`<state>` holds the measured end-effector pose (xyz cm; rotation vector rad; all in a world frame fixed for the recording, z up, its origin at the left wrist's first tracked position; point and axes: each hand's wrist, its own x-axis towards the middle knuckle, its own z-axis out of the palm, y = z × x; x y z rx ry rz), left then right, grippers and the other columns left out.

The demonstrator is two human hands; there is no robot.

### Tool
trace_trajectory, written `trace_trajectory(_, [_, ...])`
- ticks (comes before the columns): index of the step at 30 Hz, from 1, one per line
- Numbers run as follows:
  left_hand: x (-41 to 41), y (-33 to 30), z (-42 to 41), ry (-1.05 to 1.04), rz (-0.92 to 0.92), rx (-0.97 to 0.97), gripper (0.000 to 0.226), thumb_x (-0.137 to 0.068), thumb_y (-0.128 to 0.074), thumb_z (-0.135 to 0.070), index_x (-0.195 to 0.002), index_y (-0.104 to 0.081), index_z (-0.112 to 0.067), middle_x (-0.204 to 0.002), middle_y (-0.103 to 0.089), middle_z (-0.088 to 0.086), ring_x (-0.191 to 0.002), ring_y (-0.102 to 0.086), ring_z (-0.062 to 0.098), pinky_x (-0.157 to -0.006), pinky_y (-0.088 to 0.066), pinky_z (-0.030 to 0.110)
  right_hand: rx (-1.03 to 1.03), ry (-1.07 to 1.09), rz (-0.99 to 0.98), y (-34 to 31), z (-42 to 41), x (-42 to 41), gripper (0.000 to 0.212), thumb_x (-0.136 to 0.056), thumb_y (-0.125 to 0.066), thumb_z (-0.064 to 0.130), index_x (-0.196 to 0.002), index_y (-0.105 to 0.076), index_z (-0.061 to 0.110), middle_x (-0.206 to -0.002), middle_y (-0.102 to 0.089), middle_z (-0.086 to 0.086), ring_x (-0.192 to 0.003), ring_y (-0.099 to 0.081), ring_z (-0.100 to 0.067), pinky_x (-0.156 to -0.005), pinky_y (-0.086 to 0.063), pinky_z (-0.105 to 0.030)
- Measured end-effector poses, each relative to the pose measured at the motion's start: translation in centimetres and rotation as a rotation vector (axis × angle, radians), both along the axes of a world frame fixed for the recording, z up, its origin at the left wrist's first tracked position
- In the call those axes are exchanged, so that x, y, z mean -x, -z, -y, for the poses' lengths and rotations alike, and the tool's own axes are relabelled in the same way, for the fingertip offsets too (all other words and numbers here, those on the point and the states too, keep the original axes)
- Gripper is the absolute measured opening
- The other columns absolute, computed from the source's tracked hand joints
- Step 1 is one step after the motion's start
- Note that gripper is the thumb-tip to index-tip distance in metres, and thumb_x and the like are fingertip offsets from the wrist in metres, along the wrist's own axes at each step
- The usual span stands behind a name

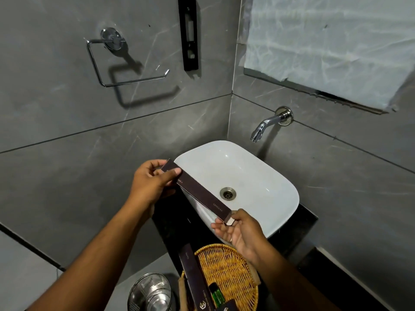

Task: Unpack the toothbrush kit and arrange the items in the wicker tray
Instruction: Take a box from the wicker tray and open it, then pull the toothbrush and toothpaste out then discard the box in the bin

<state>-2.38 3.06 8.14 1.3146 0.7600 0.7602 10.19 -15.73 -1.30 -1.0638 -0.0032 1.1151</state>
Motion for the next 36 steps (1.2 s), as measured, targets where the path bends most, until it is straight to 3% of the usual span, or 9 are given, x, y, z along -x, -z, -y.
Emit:
trace_trajectory(5, [-1.3,-1.9,2.3,0.026,-0.042,-0.267,0.035,-0.076,-0.079,-0.015,-0.101,-0.062,-0.032,-0.084,-0.061,0.005,-0.071,-0.066,0.019,-0.056,-0.059,0.034,-0.029,0.028,-0.110,0.7,-0.7,1.6,0.042,-0.094,-0.031,0.025,-0.091,-0.062,-0.003,-0.071,-0.070,-0.020,-0.063,-0.071,-0.029,-0.052,-0.059,-0.030])
trace_trajectory(8, [-1.4,-2.9,2.8,0.062,-0.053,-0.427,0.039,-0.077,-0.079,-0.016,-0.105,-0.063,-0.039,-0.093,-0.067,-0.014,-0.073,-0.065,0.019,-0.054,-0.061,0.034,0.017,0.061,-0.088,1.0,-0.6,1.7,0.044,-0.096,-0.036,0.034,-0.090,-0.062,-0.001,-0.069,-0.069,-0.018,-0.058,-0.068,-0.025,-0.049,-0.055,-0.027])
trace_trajectory(11, [-1.2,-3.7,2.9,0.048,-0.057,-0.454,0.038,-0.077,-0.079,-0.016,-0.095,-0.061,-0.044,-0.093,-0.064,-0.020,-0.073,-0.063,0.018,-0.052,-0.060,0.035,0.106,0.104,-0.026,0.8,-0.7,1.6,0.050,-0.096,-0.045,0.049,-0.081,-0.062,0.005,-0.062,-0.066,-0.013,-0.051,-0.060,-0.019,-0.044,-0.049,-0.024])
trace_trajectory(16, [-0.4,-4.2,2.7,0.052,-0.062,-0.408,0.035,-0.078,-0.078,-0.014,-0.101,-0.059,-0.031,-0.096,-0.063,-0.012,-0.079,-0.063,0.022,-0.052,-0.057,0.031,0.124,0.116,-0.012,0.5,-1.0,1.6,0.054,-0.093,-0.046,0.057,-0.082,-0.060,0.006,-0.061,-0.064,-0.012,-0.050,-0.058,-0.018,-0.044,-0.047,-0.023])
trace_trajectory(20, [-0.8,-5.7,3.6,0.101,-0.018,-0.651,0.038,-0.075,-0.080,-0.013,-0.101,-0.062,-0.034,-0.091,-0.065,-0.019,-0.071,-0.062,0.002,-0.056,-0.053,0.018,0.136,0.083,-0.084,0.6,-1.6,2.5,0.061,-0.094,-0.034,0.062,-0.081,-0.056,0.006,-0.061,-0.063,-0.014,-0.049,-0.058,-0.020,-0.046,-0.047,-0.024])
trace_trajectory(24, [-0.9,-6.0,4.2,0.131,-0.043,-0.872,0.041,-0.075,-0.080,-0.014,-0.114,-0.068,-0.020,-0.094,-0.062,-0.028,-0.078,-0.060,-0.017,-0.062,-0.042,0.000,0.106,0.037,-0.134,0.8,-2.2,3.0,0.064,-0.097,-0.028,0.059,-0.101,-0.055,0.002,-0.063,-0.060,-0.013,-0.049,-0.054,-0.019,-0.043,-0.041,-0.024])
trace_trajectory(29, [-0.7,-5.6,3.7,0.037,-0.041,-0.855,0.045,-0.076,-0.079,-0.016,-0.118,-0.067,-0.021,-0.093,-0.061,-0.028,-0.071,-0.061,-0.015,-0.062,-0.045,0.002,0.158,-0.017,-0.075,1.3,-2.5,3.0,0.051,-0.097,-0.039,0.050,-0.084,-0.062,0.006,-0.057,-0.060,-0.005,-0.042,-0.048,-0.011,-0.033,-0.030,-0.018])
trace_trajectory(33, [0.1,-6.2,1.9,-0.039,-0.010,-0.717,0.045,-0.080,-0.075,-0.013,-0.119,-0.061,-0.033,-0.090,-0.061,-0.020,-0.063,-0.062,0.002,-0.060,-0.060,0.030,0.293,0.038,0.089,1.5,-2.3,2.2,0.033,-0.096,-0.053,0.037,-0.083,-0.059,0.007,-0.053,-0.052,-0.003,-0.033,-0.039,-0.009,-0.030,-0.023,-0.013])
trace_trajectory(36, [2.3,-6.2,-1.0,-0.116,0.025,-0.614,0.041,-0.086,-0.068,-0.011,-0.121,-0.060,-0.031,-0.086,-0.059,-0.010,-0.061,-0.063,0.002,-0.050,-0.060,0.022,0.370,0.074,0.293,1.1,-1.7,0.9,0.036,-0.091,-0.061,0.038,-0.069,-0.057,0.011,-0.049,-0.045,-0.002,-0.032,-0.036,-0.010,-0.033,-0.022,-0.014])
